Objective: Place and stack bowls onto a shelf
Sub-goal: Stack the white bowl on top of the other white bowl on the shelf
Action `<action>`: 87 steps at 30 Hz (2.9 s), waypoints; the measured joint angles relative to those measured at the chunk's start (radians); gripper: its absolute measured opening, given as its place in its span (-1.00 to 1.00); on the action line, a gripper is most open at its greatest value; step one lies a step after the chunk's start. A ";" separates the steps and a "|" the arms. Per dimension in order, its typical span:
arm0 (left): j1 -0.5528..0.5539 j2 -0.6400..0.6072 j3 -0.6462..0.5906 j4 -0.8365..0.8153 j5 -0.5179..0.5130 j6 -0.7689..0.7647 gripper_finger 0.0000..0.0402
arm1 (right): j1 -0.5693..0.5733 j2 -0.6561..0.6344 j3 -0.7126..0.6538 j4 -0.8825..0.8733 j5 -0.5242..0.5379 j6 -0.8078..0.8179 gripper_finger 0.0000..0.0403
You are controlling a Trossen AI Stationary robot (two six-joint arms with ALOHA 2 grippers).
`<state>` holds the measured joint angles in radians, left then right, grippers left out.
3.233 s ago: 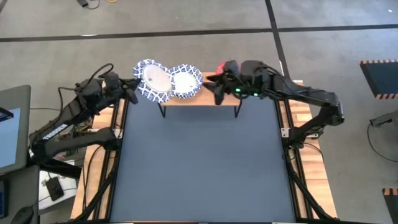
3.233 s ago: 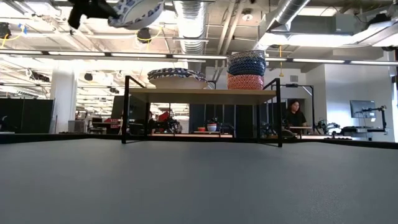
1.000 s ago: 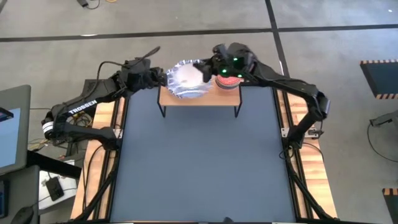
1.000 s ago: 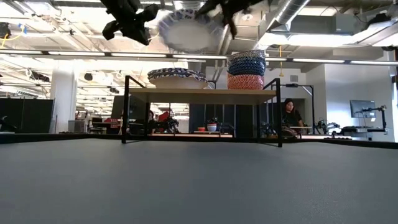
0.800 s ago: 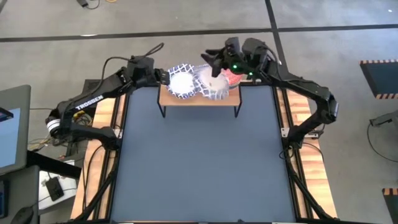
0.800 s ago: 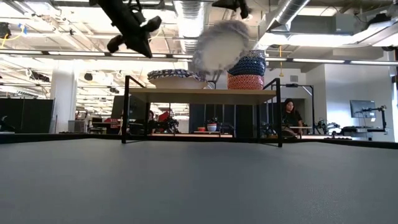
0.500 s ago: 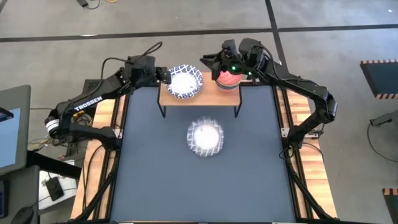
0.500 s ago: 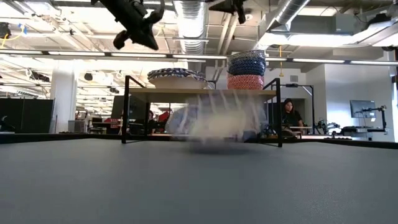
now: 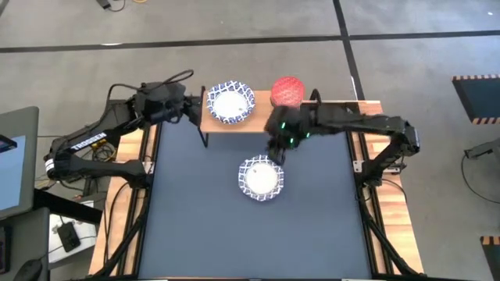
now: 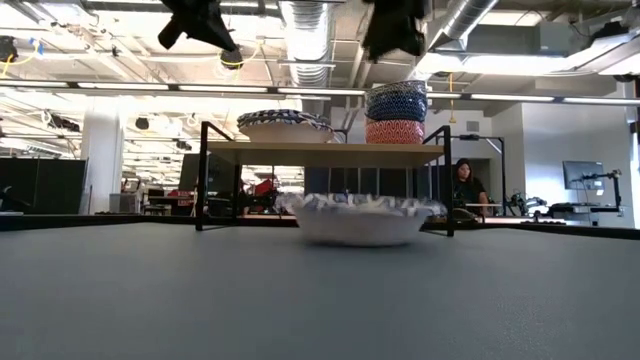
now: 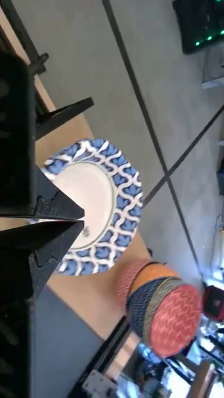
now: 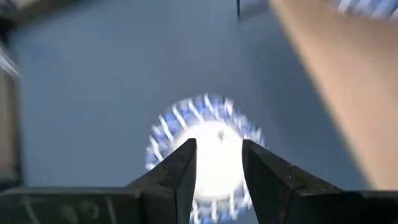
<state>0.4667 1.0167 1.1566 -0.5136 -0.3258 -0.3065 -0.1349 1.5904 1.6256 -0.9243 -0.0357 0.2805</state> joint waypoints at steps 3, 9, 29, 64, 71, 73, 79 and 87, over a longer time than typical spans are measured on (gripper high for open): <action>-0.046 0.003 0.000 -0.032 -0.033 0.001 -1.00 | 0.052 0.019 -0.100 0.013 0.015 0.030 -0.18; -0.124 0.017 0.000 -0.073 -0.052 -0.001 -1.00 | 0.137 0.019 -0.343 0.189 -0.011 -0.005 -0.13; -0.273 0.015 0.000 -0.179 0.039 0.142 -1.00 | 0.312 0.226 -0.485 0.436 0.026 -0.251 -0.16; -0.394 -0.081 0.000 -0.367 -0.237 -0.127 -1.00 | 0.008 0.168 0.206 0.365 0.146 -0.722 -0.89; -0.395 -0.081 0.000 -0.395 -0.239 -0.176 -1.00 | -0.108 0.258 0.207 0.524 0.136 -0.830 -0.86; -0.396 -0.081 0.000 -0.408 -0.240 -0.194 -1.00 | -0.135 0.273 0.199 0.471 0.129 -0.832 -0.84; -0.414 -0.081 0.000 -0.477 -0.251 -0.259 -1.00 | -0.170 0.336 0.202 0.487 0.114 -0.834 -0.84; -0.429 -0.081 0.000 -0.501 -0.284 -0.290 -1.00 | -0.188 0.346 0.202 0.463 0.114 -0.820 -0.62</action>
<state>0.0376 0.9356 1.1561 -1.0149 -0.6103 -0.5961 -0.3229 1.9362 1.8278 -0.4610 0.0780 -0.5396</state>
